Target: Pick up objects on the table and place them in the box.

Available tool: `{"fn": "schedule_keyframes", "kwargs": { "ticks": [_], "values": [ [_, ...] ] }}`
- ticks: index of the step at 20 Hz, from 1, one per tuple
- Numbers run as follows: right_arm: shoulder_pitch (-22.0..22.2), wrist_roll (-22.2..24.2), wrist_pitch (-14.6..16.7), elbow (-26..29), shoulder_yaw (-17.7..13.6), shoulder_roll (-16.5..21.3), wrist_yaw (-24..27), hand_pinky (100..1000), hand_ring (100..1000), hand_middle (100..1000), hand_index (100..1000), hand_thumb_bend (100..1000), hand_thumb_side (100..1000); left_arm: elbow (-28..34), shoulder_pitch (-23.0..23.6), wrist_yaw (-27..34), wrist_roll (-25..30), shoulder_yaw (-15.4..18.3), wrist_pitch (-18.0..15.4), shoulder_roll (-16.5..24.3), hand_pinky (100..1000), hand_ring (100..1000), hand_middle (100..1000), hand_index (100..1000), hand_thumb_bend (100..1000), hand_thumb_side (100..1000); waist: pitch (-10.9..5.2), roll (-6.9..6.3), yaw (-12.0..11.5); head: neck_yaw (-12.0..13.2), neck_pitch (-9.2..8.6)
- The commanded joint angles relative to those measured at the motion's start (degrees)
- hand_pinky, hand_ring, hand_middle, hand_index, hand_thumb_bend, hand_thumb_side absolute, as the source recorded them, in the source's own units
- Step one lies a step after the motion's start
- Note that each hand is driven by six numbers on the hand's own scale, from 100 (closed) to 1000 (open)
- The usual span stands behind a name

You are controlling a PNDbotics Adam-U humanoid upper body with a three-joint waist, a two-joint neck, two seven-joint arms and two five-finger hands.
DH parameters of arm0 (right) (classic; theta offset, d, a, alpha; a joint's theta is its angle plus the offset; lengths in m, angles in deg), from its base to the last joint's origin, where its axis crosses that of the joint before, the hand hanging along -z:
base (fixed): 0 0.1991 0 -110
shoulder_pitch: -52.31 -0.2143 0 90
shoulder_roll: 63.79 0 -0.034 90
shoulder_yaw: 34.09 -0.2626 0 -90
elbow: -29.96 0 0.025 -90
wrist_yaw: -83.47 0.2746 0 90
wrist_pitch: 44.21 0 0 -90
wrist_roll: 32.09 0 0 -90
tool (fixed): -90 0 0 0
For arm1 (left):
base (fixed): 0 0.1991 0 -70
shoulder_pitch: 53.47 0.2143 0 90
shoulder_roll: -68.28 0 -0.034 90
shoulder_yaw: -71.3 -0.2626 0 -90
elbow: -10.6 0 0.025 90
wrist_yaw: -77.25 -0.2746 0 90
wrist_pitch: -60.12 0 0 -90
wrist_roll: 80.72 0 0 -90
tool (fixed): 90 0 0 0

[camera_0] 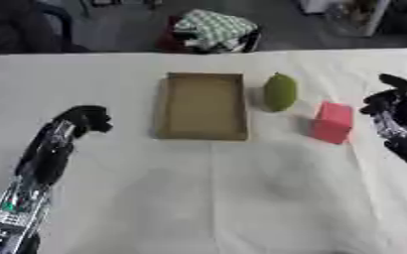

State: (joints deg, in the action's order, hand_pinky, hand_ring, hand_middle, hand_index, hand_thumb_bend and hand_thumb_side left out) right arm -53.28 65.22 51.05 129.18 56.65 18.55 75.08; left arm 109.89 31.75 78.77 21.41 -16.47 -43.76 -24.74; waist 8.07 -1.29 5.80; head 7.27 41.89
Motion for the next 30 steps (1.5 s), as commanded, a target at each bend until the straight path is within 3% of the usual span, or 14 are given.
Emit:
{"fn": "schedule_keyframes", "kwargs": {
  "ticks": [1, 7, 17, 24, 26, 28, 30],
  "values": [
    [-0.7, 0.2, 0.1, 0.9, -0.3, 1.1, 0.1, 741, 630, 614, 902, 100, 458, 0.8, -0.5, 0.3, 0.1, 0.1, -0.1, 0.5, 700, 625, 611, 756, 100, 1000, -0.76, 0.03, -0.1, 0.0, 0.66],
    [-0.8, 0.2, 0.1, 0.8, -0.2, 1.1, 0.1, 740, 630, 614, 902, 100, 455, 0.8, -0.6, 0.3, 0.2, 0.1, -0.1, 0.6, 700, 625, 611, 756, 100, 1000, -0.76, 0.05, -0.1, -0.1, 2.12],
    [-2.3, 0.5, 0.2, 0.3, 0.0, 2.3, -0.5, 741, 634, 618, 907, 100, 461, 0.8, -0.7, 0.3, 0.2, 0.1, -0.1, 0.6, 700, 625, 611, 756, 100, 1000, -0.71, 0.14, -0.4, 0.0, 2.22],
    [-10.4, 2.6, 0.8, -5.0, 1.4, 10.5, -3.9, 761, 681, 669, 924, 100, 424, 0.7, -0.5, 0.3, 0.4, -0.1, -0.1, 0.9, 701, 625, 611, 756, 100, 1000, -0.95, 0.41, -0.7, -0.3, 2.22],
    [-13.4, 3.8, 1.2, -8.2, 2.5, 13.8, -5.1, 778, 716, 712, 943, 100, 349, 0.7, -0.5, 0.3, 0.5, -0.1, -0.1, 1.0, 701, 625, 611, 756, 100, 1000, -0.95, 0.58, -0.9, -0.4, 2.22],
    [-15.9, 5.1, 2.1, -11.3, 3.6, 16.3, -6.3, 781, 723, 720, 947, 100, 329, 0.7, -0.5, 0.3, 0.5, -0.2, -0.1, 1.0, 701, 625, 611, 756, 100, 1000, -0.94, 0.69, -1.0, -0.4, 2.22],
    [-18.5, 7.3, 2.7, -14.8, 5.6, 18.9, -7.2, 801, 774, 778, 980, 100, 222, 0.7, -0.5, 0.3, 0.5, -0.2, -0.1, 1.1, 701, 625, 611, 756, 100, 1000, -0.92, 0.86, -1.3, -0.5, 2.22]
  ]
}}
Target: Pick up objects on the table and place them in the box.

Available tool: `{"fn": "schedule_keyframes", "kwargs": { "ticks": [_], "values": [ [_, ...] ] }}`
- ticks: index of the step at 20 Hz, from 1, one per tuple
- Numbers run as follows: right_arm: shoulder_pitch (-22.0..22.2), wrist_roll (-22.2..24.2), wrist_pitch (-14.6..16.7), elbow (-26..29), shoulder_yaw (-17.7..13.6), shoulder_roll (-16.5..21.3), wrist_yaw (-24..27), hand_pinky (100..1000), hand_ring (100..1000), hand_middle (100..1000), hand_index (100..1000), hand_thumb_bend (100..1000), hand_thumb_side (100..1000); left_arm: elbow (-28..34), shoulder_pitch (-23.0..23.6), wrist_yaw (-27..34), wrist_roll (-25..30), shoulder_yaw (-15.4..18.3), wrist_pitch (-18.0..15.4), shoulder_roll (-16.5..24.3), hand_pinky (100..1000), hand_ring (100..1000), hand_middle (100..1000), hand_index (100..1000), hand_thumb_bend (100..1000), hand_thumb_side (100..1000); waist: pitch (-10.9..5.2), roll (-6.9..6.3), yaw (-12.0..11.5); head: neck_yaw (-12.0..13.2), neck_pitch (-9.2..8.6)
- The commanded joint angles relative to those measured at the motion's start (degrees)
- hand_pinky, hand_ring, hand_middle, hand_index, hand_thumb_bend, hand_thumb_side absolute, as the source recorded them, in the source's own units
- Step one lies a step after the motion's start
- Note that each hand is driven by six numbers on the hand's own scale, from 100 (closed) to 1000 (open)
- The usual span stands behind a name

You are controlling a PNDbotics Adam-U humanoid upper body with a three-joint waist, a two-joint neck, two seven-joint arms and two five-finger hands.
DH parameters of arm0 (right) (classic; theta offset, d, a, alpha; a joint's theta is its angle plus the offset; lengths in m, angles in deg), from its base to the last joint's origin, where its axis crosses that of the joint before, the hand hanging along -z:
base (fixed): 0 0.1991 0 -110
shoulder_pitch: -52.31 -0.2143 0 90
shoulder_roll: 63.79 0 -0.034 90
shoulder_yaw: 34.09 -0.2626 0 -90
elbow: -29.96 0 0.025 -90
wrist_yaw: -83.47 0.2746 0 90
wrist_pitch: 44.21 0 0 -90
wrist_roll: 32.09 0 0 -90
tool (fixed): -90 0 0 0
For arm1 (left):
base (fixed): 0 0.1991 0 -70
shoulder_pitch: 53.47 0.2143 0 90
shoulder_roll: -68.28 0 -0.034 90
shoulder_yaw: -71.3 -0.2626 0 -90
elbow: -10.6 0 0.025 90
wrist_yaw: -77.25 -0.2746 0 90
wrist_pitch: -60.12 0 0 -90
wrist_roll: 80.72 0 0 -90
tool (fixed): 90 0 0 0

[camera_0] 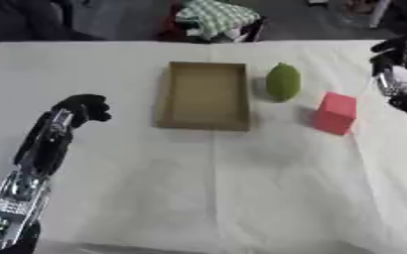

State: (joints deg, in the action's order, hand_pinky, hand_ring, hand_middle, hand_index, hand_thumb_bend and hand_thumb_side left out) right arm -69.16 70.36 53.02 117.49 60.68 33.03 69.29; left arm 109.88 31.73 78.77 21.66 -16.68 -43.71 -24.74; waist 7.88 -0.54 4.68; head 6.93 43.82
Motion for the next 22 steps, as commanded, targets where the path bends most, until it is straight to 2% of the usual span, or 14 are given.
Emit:
{"fn": "schedule_keyframes", "kwargs": {
  "ticks": [1, 4, 8, 14, 22],
  "values": [
    [-4.0, 3.7, 1.0, -5.1, 2.6, 5.6, -1.8, 804, 780, 783, 984, 100, 214, 0.7, -0.5, 0.3, 0.3, 0.0, -0.1, 1.2, 701, 625, 611, 756, 100, 1000, -0.71, 0.17, -0.3, -0.3, 0.29],
    [-7.2, 7.7, 1.9, -10.6, 5.1, 7.8, -2.8, 814, 804, 806, 995, 100, 198, 0.7, -0.5, 0.3, 0.3, -0.1, -0.1, 1.2, 701, 625, 610, 756, 100, 1000, -0.62, 0.25, -0.5, -0.4, 0.29],
    [-10.4, 10.8, 3.0, -16.3, 6.8, 8.6, -5.3, 817, 805, 806, 994, 100, 216, 0.7, -0.6, 0.3, 0.3, -0.1, -0.1, 1.3, 701, 625, 610, 755, 100, 1000, -0.30, 0.19, -0.7, -0.6, 0.29],
    [-12.1, 10.7, 4.6, -21.1, 6.7, 8.6, -8.2, 813, 798, 801, 996, 100, 487, 0.7, -0.9, 0.2, 0.3, 0.0, -0.2, 1.2, 701, 624, 610, 755, 100, 1000, 0.95, -0.18, -0.9, -0.6, 0.29],
    [-13.4, 10.1, 5.5, -24.2, 7.2, 8.8, -10.7, 812, 801, 804, 999, 100, 736, 0.6, -1.7, -0.1, 0.3, 0.0, -0.3, 1.1, 702, 624, 610, 755, 100, 1000, 2.66, -0.62, -0.8, -0.7, 0.29]
  ]
}}
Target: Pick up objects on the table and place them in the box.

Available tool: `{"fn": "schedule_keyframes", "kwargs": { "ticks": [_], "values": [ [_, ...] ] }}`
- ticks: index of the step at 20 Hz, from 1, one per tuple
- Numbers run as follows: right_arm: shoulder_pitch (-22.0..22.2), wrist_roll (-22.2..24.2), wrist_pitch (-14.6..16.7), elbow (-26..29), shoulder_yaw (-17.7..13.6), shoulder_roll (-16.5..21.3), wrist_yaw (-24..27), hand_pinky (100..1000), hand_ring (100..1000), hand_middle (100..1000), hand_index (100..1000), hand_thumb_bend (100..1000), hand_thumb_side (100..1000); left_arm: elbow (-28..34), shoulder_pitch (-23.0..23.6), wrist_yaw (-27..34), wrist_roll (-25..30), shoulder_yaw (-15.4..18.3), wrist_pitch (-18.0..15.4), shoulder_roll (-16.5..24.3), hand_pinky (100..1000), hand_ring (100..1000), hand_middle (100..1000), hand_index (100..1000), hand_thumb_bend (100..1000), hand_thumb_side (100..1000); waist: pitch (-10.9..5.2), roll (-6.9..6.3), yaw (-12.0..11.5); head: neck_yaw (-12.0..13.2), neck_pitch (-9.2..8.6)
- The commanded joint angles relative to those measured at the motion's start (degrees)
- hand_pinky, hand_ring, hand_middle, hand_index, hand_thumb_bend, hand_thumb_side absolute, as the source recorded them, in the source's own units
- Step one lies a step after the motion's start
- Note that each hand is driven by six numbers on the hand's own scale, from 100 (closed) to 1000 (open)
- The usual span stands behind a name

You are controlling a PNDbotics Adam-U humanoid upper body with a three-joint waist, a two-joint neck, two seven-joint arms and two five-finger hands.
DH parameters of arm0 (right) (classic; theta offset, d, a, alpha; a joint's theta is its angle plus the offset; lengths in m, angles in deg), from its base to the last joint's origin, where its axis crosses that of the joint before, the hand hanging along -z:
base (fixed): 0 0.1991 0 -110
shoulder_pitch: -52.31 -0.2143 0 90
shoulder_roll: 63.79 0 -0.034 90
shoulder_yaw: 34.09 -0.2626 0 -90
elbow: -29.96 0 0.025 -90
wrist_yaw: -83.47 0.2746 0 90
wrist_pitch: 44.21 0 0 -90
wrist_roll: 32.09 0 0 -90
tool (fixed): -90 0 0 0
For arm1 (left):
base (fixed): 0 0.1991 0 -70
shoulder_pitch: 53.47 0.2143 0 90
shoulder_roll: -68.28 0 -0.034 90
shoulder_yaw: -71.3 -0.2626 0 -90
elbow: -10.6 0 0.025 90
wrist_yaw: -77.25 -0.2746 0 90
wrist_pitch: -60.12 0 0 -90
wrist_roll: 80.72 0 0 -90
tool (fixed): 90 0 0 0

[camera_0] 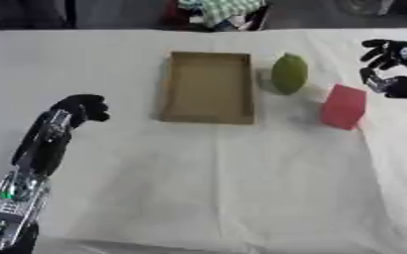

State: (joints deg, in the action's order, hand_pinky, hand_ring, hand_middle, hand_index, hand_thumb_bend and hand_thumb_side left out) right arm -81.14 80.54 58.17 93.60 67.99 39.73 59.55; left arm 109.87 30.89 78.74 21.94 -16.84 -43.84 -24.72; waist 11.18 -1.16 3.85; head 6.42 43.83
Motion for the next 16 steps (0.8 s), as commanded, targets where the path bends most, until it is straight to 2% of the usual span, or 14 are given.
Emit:
{"fn": "schedule_keyframes", "kwargs": {
  "ticks": [1, 4, 7, 11, 16],
  "values": [
    [-1.5, 0.0, 0.5, -0.6, 0.0, 2.2, -1.3, 813, 805, 806, 1000, 100, 758, 0.7, -0.9, 0.0, 0.1, 0.1, -0.2, 1.1, 702, 624, 610, 755, 100, 1000, -0.52, -0.03, 0.1, -0.2, 0.29],
    [-1.7, 0.5, 1.2, -0.8, 0.5, 2.3, -2.6, 817, 822, 822, 1000, 100, 784, 0.6, -1.0, -0.1, 0.1, 0.1, -0.2, 1.1, 703, 624, 610, 755, 100, 1000, -0.34, -0.05, 0.1, -0.2, 0.29],
    [-1.9, 1.3, 2.3, -0.6, 1.2, 2.7, -5.1, 822, 838, 838, 1000, 100, 740, 0.6, -1.1, -0.1, 0.2, 0.1, -0.2, 1.1, 703, 624, 610, 755, 100, 1000, -0.32, -0.01, 0.0, -0.4, 0.29],
    [-1.9, 2.8, 4.0, 0.0, 1.7, 3.4, -8.1, 828, 854, 856, 1000, 100, 771, 0.5, -1.1, -0.2, 0.2, 0.1, -0.2, 1.1, 704, 624, 610, 755, 100, 1000, -0.39, 0.13, -0.1, -0.4, 0.29],
    [-1.9, 4.2, 6.0, 2.0, 2.5, 4.5, -11.6, 831, 867, 871, 998, 100, 745, 0.5, -1.2, -0.2, 0.2, 0.1, -0.2, 1.2, 704, 624, 610, 755, 100, 1000, -0.47, 0.34, -0.1, -0.3, 0.29]
  ]
}}
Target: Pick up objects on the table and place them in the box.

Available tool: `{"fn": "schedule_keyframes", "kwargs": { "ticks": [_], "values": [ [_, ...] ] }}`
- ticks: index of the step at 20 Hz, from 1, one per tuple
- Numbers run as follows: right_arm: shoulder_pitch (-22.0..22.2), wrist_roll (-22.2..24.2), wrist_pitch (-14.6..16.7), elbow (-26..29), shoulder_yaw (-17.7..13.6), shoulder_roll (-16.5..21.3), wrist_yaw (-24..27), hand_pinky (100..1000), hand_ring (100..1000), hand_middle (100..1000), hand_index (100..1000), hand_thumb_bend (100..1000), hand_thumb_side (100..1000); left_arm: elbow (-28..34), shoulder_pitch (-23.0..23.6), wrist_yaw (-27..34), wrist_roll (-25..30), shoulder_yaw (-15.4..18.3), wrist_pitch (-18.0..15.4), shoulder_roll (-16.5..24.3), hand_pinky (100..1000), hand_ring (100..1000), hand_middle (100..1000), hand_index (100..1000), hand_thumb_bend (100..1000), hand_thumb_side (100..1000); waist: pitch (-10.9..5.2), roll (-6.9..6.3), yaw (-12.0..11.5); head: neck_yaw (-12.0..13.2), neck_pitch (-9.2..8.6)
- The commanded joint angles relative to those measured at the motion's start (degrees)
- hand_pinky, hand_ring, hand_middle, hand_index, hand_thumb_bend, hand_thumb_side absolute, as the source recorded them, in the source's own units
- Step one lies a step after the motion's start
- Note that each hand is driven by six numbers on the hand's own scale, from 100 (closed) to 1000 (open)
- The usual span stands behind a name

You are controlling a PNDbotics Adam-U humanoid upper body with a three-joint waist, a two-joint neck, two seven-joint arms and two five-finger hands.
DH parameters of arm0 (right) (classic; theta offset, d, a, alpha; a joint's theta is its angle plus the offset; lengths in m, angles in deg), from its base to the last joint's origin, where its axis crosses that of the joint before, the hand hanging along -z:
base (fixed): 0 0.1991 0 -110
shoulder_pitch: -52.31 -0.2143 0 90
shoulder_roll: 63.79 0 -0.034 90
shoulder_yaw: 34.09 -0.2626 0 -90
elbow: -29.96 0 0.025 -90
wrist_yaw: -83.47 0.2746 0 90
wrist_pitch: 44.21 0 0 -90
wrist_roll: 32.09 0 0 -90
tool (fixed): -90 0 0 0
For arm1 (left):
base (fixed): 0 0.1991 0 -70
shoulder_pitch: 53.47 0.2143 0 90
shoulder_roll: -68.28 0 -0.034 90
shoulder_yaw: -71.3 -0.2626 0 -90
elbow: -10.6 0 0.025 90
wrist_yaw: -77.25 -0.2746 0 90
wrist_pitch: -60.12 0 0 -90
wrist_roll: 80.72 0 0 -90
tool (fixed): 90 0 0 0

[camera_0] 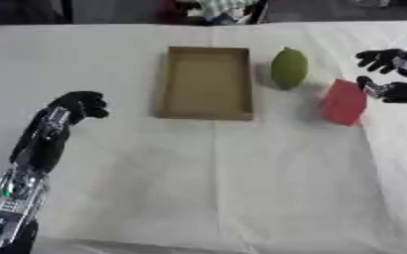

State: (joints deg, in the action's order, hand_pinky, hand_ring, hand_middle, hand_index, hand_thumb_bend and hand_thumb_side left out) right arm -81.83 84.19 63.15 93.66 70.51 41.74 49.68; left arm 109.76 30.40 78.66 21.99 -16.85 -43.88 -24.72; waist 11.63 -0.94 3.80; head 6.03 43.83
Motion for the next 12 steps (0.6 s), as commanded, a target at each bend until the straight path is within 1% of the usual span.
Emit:
{"fn": "schedule_keyframes", "kwargs": {
  "ticks": [1, 3, 6, 9, 12],
  "values": [
    [-1.2, 0.9, 1.3, 2.2, 0.2, 2.6, -2.1, 831, 868, 872, 997, 100, 747, 0.6, -0.7, -0.1, 0.2, 0.1, -0.1, 1.2, 704, 624, 610, 755, 100, 1000, -0.93, 0.17, -0.1, 0.1, 0.29],
    [-1.3, 1.3, 1.7, 2.6, 0.4, 2.8, -2.8, 832, 871, 876, 995, 100, 737, 0.6, -0.8, -0.1, 0.2, 0.0, -0.1, 1.2, 705, 624, 610, 755, 100, 1000, -0.96, 0.23, -0.1, 0.1, 0.29],
    [-1.3, 1.9, 2.2, 3.3, 0.7, 3.0, -3.5, 833, 872, 876, 995, 100, 746, 0.6, -0.8, -0.2, 0.2, 0.0, -0.1, 1.3, 705, 624, 610, 755, 100, 1000, -0.99, 0.30, -0.2, 0.1, 0.29],
    [-1.2, 2.4, 2.6, 4.1, 1.1, 3.1, -3.4, 833, 873, 878, 998, 100, 739, 0.6, -0.8, -0.2, 0.2, 0.0, -0.1, 1.3, 705, 624, 610, 754, 100, 1000, -1.02, 0.37, -0.3, 0.1, 0.29],
    [-1.2, 3.0, 3.0, 5.1, 1.5, 3.3, -3.2, 834, 876, 885, 1000, 100, 752, 0.5, -0.8, -0.2, 0.2, 0.0, -0.1, 1.3, 705, 624, 610, 754, 100, 1000, -1.05, 0.46, -0.3, 0.1, 0.29]
  ]
}}
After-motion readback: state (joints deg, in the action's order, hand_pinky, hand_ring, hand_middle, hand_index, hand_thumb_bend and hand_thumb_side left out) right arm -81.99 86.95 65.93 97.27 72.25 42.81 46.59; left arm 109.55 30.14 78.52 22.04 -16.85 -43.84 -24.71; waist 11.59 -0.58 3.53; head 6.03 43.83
